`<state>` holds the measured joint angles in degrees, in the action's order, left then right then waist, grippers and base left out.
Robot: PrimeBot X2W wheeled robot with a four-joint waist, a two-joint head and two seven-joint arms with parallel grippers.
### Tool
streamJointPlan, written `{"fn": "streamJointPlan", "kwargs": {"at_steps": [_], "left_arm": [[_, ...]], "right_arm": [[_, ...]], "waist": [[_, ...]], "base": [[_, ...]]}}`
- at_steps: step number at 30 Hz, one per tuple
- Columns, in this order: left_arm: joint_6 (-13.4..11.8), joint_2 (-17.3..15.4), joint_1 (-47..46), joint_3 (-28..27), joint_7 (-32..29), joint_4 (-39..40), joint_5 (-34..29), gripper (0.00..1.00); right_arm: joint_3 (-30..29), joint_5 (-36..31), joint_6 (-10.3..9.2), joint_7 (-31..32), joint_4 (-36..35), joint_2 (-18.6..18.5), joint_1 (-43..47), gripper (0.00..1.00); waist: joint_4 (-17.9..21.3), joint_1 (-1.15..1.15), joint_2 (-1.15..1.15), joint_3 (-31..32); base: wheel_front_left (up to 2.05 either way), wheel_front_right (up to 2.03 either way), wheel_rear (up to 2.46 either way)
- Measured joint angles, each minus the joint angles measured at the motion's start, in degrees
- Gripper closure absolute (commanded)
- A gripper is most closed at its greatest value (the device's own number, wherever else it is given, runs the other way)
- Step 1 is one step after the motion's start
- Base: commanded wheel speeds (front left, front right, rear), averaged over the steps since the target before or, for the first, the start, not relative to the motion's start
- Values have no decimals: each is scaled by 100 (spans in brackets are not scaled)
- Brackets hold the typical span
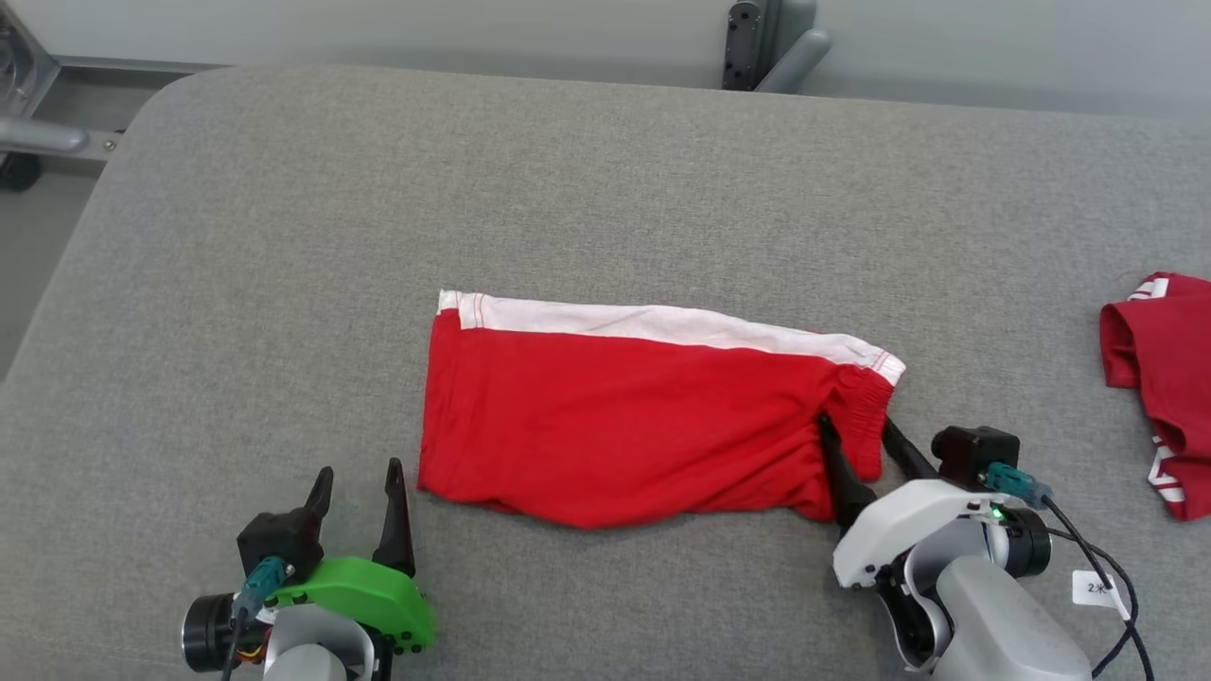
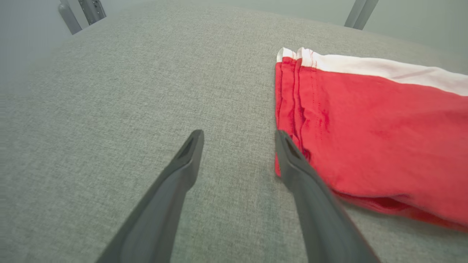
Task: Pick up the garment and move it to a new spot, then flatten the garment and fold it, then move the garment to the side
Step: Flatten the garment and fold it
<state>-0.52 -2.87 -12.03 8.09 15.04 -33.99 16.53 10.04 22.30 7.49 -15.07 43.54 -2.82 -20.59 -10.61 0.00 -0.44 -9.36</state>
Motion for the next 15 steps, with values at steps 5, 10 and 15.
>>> {"fn": "streamJointPlan", "kwargs": {"at_steps": [5,10,15], "left_arm": [[1,1,1,-31,-1,59,-10,0],[11,0,11,-3,0,63,-29,0],[58,2,60,54,0,68,-44,0]], "right_arm": [[589,556,-2,-24,142,-26,-198,10],[831,924,-2,-25,202,-27,-308,100],[608,1221,3,-13,109,-60,-301,100]], "waist": [[-133,0,0,-104],[-142,0,0,-126],[-91,0,0,-89]], "base": [[0,0,0],[0,0,0],[0,0,0]]}}
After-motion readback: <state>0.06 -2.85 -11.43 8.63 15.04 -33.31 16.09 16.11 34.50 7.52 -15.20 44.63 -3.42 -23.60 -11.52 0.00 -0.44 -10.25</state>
